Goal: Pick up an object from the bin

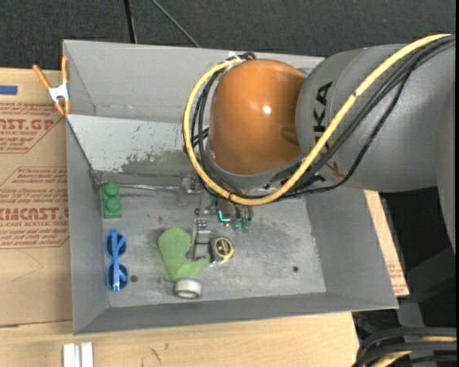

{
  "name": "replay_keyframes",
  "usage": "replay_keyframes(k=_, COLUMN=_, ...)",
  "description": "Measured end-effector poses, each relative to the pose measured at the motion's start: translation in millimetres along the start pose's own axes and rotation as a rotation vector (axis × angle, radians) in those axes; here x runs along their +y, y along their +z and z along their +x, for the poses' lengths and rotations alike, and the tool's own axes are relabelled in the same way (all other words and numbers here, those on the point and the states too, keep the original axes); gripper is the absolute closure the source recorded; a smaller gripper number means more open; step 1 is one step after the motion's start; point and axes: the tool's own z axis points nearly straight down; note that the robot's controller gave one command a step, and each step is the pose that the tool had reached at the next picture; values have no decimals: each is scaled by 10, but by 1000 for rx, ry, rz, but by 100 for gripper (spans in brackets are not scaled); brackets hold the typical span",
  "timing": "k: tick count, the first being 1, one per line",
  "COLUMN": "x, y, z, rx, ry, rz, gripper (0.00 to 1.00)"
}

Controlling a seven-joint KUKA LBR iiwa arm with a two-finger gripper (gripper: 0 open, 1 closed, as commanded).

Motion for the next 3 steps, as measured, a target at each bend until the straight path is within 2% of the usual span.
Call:
replay_keyframes(k=1, x=-533, y=1075, z=-266, rx=-1, ry=-98, rz=3, gripper=0)
replay_keyframes(k=2, x=-518, y=1567, z=-93, rx=-3, ry=47, rz=0, gripper=0)
replay_keyframes(k=3, x=-527, y=1542, z=-121, rx=-12, ry=48, rz=0, gripper=100)
